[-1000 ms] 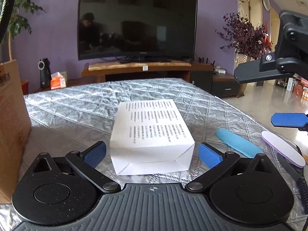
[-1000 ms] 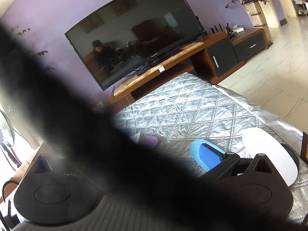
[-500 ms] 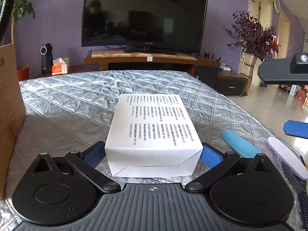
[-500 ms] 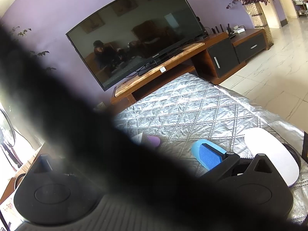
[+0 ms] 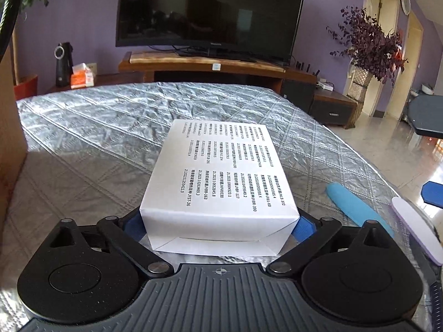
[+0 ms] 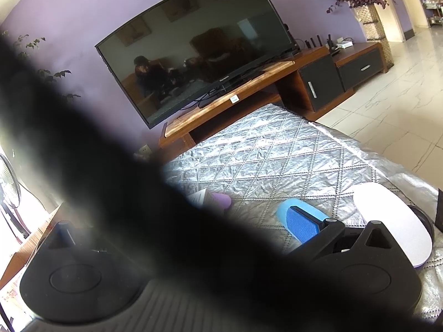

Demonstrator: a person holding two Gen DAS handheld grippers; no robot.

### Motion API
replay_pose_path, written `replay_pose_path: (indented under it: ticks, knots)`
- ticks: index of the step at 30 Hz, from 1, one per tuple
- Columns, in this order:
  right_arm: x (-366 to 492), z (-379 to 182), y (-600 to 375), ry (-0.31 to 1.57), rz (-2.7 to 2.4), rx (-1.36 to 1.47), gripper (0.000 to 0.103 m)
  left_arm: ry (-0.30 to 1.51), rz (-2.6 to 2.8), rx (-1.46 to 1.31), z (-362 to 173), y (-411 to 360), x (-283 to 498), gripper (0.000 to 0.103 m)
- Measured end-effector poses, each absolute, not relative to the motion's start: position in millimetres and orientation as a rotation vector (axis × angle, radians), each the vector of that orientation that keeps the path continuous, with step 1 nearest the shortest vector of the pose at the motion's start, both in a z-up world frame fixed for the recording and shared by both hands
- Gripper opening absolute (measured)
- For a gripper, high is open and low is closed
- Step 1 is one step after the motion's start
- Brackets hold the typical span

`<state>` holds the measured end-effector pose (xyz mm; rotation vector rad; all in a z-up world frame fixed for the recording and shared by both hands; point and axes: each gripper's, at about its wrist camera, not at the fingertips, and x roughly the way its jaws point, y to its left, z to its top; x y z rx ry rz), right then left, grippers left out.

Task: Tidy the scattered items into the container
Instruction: 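Move the left gripper to the white printed box and grasp it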

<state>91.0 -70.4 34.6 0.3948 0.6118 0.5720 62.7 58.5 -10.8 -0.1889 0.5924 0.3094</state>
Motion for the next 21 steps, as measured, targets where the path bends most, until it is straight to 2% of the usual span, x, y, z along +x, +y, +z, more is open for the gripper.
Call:
replay_pose_path:
  ticks: [16,21]
  knots:
    - [87.8,37.2,-74.4,0.6,0.591,0.403,0.102,0.555,0.333,-0.192,-0.4,54.1,-28.7,0.099]
    - [86.8,37.6,-75.6,0.597,0.593,0.417,0.102,0.555,0.305,-0.124,-4.6,45.2,-33.3,0.099]
